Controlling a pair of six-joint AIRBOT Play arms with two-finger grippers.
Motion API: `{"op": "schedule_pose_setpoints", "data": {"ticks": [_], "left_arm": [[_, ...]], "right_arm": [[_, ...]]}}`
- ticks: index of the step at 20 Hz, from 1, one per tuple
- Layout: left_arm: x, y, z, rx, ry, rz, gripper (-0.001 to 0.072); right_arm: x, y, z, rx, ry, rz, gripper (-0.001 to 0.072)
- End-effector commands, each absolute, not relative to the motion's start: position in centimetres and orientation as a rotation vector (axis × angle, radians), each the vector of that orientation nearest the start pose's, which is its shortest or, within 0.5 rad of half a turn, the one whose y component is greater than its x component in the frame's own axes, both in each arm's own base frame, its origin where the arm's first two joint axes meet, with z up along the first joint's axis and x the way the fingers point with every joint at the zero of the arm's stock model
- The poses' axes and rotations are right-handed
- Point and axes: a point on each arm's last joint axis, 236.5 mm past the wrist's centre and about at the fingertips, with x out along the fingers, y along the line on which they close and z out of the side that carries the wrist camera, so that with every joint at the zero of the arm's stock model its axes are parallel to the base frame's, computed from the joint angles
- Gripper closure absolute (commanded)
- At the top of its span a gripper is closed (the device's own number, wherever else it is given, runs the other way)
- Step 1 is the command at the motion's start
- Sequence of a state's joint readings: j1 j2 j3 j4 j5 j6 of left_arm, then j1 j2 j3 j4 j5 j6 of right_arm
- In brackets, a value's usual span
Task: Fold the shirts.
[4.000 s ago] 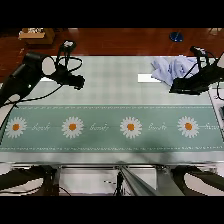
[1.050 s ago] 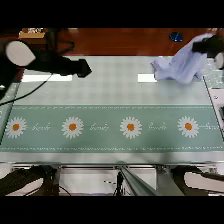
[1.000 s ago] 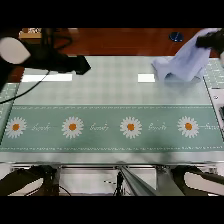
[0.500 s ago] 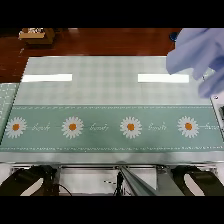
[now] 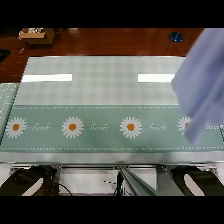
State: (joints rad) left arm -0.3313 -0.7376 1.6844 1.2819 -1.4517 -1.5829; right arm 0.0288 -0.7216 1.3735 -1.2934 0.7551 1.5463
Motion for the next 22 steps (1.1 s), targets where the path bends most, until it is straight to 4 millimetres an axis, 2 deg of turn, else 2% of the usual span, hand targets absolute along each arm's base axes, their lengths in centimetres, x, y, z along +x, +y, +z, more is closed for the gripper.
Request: {"op": "schedule_pose_setpoints", "data": {"ticks": [1, 3, 4, 6, 8, 11, 13, 14, 15, 16, 17, 18, 20, 22], "left_arm": [[21.4, -14.4, 34.3, -0.016, 0.618, -0.586, 0.0100], [21.7, -14.5, 33.1, -0.015, 0.651, -0.583, 0.0100], [21.9, -14.5, 32.4, -0.015, 0.668, -0.582, 0.0099], [22.1, -14.6, 31.3, -0.013, 0.699, -0.579, 0.0100], [22.2, -14.6, 30.4, -0.013, 0.724, -0.577, 0.0100], [22.4, -14.6, 29.3, -0.010, 0.751, -0.571, 0.0100], [22.7, -14.2, 28.5, -0.001, 0.770, -0.551, 0.0100], [22.9, -14.0, 28.0, 0.005, 0.782, -0.539, 0.0100], [23.1, -13.7, 27.3, 0.012, 0.796, -0.524, 0.0099], [23.3, -13.5, 26.5, 0.019, 0.816, -0.509, 0.0100], [23.5, -13.2, 25.5, 0.027, 0.840, -0.495, 0.0100], [23.6, -13.1, 24.3, 0.033, 0.868, -0.486, 0.0100], [23.7, -12.9, 21.5, 0.041, 0.939, -0.473, 0.0100], [23.8, -12.9, 18.1, 0.045, 1.007, -0.462, 0.0100]], "right_arm": [[34.4, 13.7, 30.6, 0.268, 0.507, 0.538, 0.0685], [35.2, 16.1, 25.7, 0.225, 0.673, 0.591, 0.0685], [35.4, 17.9, 23.4, 0.199, 0.746, 0.628, 0.0685], [35.0, 22.5, 19.5, 0.150, 0.860, 0.722, 0.0685], [33.8, 27.3, 15.8, 0.099, 0.955, 0.814, 0.0684], [31.8, 33.5, 11.9, 0.031, 1.012, 0.924, 0.0684], [31.4, 35.7, 10.5, 0.004, 1.004, 0.946, 0.0683], [31.6, 36.0, 10.1, -0.018, 0.993, 0.940, 0.0681], [32.1, 35.7, 9.8, -0.039, 0.983, 0.924, 0.0606], [32.5, 35.3, 9.7, -0.043, 0.982, 0.910, 0.0404], [32.9, 34.5, 9.9, -0.042, 0.985, 0.895, 0.0287], [33.3, 33.4, 10.1, -0.049, 0.988, 0.877, 0.0256], [34.6, 29.3, 10.9, -0.106, 0.980, 0.796, 0.0248], [36.6, 22.7, 11.9, -0.228, 0.958, 0.637, 0.0248]]}}
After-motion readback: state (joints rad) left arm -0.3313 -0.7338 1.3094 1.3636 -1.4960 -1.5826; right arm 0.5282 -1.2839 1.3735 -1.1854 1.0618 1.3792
